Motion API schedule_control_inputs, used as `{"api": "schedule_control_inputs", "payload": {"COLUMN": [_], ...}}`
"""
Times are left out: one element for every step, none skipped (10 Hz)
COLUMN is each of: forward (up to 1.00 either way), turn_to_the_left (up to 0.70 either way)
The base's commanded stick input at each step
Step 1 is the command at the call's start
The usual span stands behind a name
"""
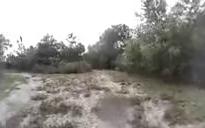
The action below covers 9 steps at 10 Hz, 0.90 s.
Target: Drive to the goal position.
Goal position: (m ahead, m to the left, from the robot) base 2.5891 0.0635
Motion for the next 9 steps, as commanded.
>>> {"api": "schedule_control_inputs", "payload": {"forward": [0.85,0.85,0.85,0.85,0.85,0.85,0.85,0.85,0.85], "turn_to_the_left": [0.0,0.0,0.0,0.0,0.0,0.0,0.0,0.0,0.0]}}
